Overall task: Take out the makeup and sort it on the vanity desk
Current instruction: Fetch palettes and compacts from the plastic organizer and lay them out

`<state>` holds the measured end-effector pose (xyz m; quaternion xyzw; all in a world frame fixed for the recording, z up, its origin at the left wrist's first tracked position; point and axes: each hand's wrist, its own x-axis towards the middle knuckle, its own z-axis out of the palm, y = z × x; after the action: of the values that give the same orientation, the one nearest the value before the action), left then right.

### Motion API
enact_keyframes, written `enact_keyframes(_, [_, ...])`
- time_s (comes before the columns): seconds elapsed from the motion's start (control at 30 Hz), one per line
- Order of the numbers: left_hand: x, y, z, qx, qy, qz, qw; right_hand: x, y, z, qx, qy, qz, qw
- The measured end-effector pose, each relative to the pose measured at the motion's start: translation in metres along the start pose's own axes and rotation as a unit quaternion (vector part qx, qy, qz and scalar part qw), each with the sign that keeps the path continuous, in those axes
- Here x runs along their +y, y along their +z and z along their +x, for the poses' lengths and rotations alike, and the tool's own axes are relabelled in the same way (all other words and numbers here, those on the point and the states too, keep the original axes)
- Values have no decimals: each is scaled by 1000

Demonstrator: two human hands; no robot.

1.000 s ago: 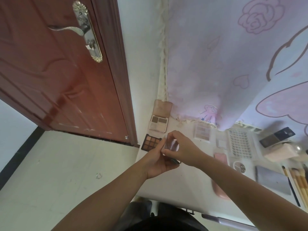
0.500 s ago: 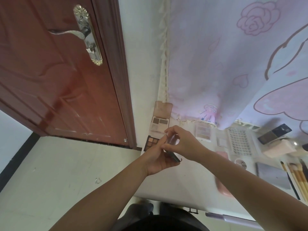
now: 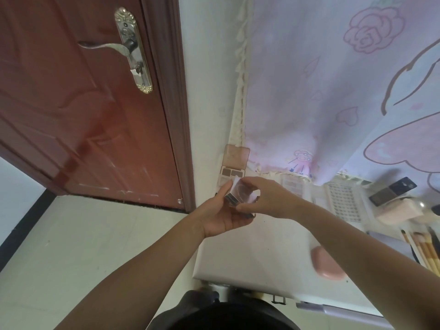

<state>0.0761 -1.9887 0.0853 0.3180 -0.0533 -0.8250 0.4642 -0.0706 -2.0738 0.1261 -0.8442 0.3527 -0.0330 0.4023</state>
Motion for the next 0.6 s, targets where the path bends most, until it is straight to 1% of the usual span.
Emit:
enact_keyframes(0.07, [2, -1, -2, -11, -3, 0, 1000, 0, -3, -3, 7, -3, 41, 999])
enact_keyframes(0.13, [4, -1, -3, -20, -7, -1, 1000, -2, -10, -4, -6, -3, 63, 998])
enact_keyframes(0.23, [5, -1, -2, -26, -29, -11, 999, -3, -25, -2, -84, 16, 61, 994])
enact_keyframes(0.3, [4, -4, -4, -33, -43, -16, 998, -2, -32, -2, -140, 40, 129, 981])
enact_keyframes(0.33, [3, -8, -6, -37, -50, -16, 998, -1, -32, -3, -150, 55, 184, 970])
enact_keyframes(0.4, [-2, -24, -11, -33, -60, -3, 998, 6, -26, -2, -121, 82, 265, 953])
enact_keyframes(0.47, [-12, -43, -19, -13, -63, 12, 998, 11, -14, 1, -70, 110, 287, 949])
enact_keyframes(0.53, [-23, -57, -27, 26, -53, 19, 998, 16, 3, 7, -35, 124, 232, 964])
enact_keyframes(0.6, [-35, -66, -32, 85, -25, 11, 996, 19, 20, 13, -31, 121, 141, 982])
